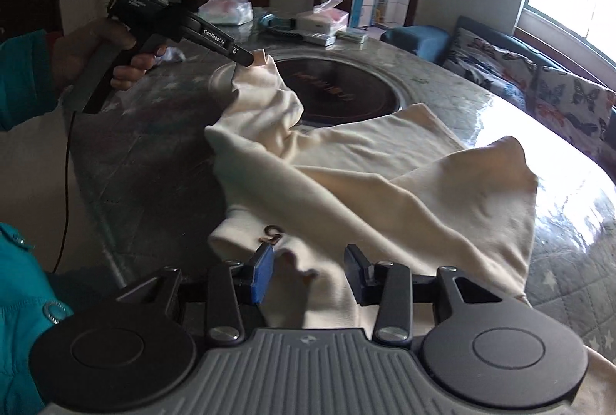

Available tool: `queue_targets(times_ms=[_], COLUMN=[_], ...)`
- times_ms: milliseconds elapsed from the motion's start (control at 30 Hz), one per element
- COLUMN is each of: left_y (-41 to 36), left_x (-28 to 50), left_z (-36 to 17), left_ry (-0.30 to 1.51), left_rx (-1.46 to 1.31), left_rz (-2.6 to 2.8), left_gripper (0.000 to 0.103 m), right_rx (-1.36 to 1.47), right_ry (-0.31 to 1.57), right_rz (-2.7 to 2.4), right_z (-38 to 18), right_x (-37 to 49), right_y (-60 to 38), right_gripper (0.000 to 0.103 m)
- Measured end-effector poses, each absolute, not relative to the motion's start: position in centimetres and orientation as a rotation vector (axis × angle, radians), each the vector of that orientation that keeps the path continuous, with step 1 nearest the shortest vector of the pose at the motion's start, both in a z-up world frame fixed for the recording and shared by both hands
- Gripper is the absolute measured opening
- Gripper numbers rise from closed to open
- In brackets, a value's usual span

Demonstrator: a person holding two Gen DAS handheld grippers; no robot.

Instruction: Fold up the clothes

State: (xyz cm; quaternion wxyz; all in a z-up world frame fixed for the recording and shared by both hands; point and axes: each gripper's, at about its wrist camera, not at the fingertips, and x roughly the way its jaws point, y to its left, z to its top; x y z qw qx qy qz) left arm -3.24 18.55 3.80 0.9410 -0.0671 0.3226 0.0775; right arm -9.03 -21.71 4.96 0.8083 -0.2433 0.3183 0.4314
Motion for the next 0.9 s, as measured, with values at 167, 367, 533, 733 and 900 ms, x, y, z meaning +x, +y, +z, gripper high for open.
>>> queue_targets(times_ms=[167,367,533,733,900], left_y=[18.8,18.7,18.7,19.0,19.5], left_x=[-3.9,-3.8,-3.6,-3.9,-4.1], left_z=[2.7,2.5,2.4,2.7,3.0], left_ry=[0.682,0.689,0.704,0.712,0.737], left_rx=[-0.133,-0.118,-0.108,-0.088,-0.068], left_rz=[0.187,0.219,0.238,0.259,0.28], left_gripper=[0.005,0.005,0.005,0.005,0.005], right_rx=[-0.542,-0.546,-0.566,-0.618,-0.653], right_ry=[0.692,0.696,0.692,0.707,0.755], right_rz=[0.896,0.896,0.917,0.975,1.024], right_z=[4.2,4.1,4.7,5.5,4.8], right_x=[-8.7,-8.5,-8.8,-10.3,-10.9], right_y=[-21.4,-21.6,-21.9,-22.6,-22.7], right_gripper=[0.028,0.009,0.007,0.006,0.008])
